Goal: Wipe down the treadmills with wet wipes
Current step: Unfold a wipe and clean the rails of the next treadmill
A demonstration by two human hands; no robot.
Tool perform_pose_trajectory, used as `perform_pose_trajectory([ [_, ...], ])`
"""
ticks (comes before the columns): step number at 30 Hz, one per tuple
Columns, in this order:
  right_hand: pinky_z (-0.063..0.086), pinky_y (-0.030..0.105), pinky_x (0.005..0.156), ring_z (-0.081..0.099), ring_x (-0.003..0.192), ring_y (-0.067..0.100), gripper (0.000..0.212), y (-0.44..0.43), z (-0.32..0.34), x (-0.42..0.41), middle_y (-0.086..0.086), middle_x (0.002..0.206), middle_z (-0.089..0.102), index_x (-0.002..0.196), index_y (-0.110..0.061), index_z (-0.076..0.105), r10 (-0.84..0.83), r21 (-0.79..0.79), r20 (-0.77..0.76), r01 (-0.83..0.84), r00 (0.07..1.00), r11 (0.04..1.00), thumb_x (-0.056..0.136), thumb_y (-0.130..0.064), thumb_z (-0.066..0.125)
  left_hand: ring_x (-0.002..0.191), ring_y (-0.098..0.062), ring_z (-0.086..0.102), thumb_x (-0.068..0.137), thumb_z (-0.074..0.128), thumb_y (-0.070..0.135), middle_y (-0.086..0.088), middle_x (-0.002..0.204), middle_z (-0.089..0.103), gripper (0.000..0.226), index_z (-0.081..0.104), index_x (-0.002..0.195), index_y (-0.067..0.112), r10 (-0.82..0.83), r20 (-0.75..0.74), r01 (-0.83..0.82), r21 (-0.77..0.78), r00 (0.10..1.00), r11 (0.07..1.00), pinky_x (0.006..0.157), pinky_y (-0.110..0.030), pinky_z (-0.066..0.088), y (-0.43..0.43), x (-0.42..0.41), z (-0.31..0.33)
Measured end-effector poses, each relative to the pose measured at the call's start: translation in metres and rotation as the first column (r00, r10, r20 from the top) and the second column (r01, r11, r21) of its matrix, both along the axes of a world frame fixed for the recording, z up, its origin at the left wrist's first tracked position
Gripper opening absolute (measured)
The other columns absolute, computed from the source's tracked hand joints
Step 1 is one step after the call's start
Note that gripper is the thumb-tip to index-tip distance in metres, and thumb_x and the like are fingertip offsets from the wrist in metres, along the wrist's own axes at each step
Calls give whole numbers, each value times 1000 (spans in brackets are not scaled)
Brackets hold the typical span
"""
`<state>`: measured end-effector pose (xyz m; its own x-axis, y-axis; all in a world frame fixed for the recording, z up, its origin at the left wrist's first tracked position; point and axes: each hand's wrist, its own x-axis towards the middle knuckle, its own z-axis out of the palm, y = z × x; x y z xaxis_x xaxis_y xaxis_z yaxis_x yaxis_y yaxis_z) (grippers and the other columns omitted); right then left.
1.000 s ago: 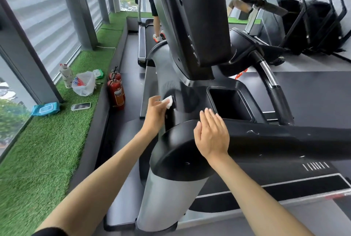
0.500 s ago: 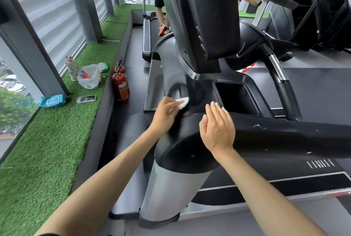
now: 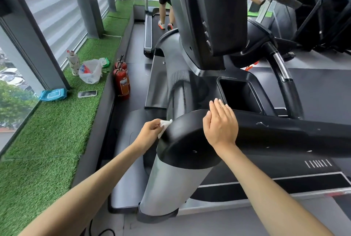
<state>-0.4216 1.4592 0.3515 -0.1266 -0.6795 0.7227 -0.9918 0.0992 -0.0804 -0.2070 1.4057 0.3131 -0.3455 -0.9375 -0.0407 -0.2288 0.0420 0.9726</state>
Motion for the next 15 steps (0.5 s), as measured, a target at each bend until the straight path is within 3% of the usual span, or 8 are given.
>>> perform_pose_trajectory([
  [2, 44, 43, 103, 61, 115, 33, 46, -1, 0, 0, 22, 118, 66, 115, 5, 67, 4, -8, -2, -4, 1000, 1000, 92, -20, 36, 82, -16, 58, 96, 53, 5, 3, 81, 67, 16, 68, 91, 9, 12, 62, -5, -121, 998, 993, 73, -25, 44, -6, -16, 18],
  [4, 44, 43, 103, 62, 114, 33, 45, -2, 0, 0, 23, 117, 66, 113, 6, 67, 2, -19, -7, -2, 1000, 1000, 92, -19, 36, 84, -21, 58, 97, 55, 11, -7, 88, 62, 17, 70, 98, 3, -45, 185, 103, -316, 982, 943, 78, -29, 44, -14, -45, 46],
  [6, 43, 42, 103, 62, 114, 32, 44, -1, 0, -1, 23, 117, 66, 114, 6, 67, 1, -18, -10, -1, 1000, 1000, 92, -18, 37, 83, -15, 52, 97, 49, 7, -2, 91, 56, 22, 69, 105, 6, -97, 307, 231, -437, 947, 869, 76, -26, 40, -17, -74, 70],
  [10, 42, 43, 104, 62, 115, 31, 44, 0, 1, -1, 22, 119, 65, 119, 6, 63, 31, 3, 2, -31, 1000, 1000, 95, -19, 36, 83, -11, 48, 98, 44, 4, -1, 94, 53, 25, 67, 107, 6, -91, 389, 282, -469, 917, 837, 71, -18, 32, -15, -86, 79],
  [15, 41, 39, 107, 57, 122, 29, 48, 9, 11, -14, 18, 128, 61, 137, 4, 46, 231, 68, 54, -234, 972, 970, 96, -19, 35, 74, -18, 51, 97, 50, 4, -3, 77, 51, 21, 57, 83, -11, 3, 349, 110, -305, 937, 946, 64, -14, 36, -16, -54, 65],
])
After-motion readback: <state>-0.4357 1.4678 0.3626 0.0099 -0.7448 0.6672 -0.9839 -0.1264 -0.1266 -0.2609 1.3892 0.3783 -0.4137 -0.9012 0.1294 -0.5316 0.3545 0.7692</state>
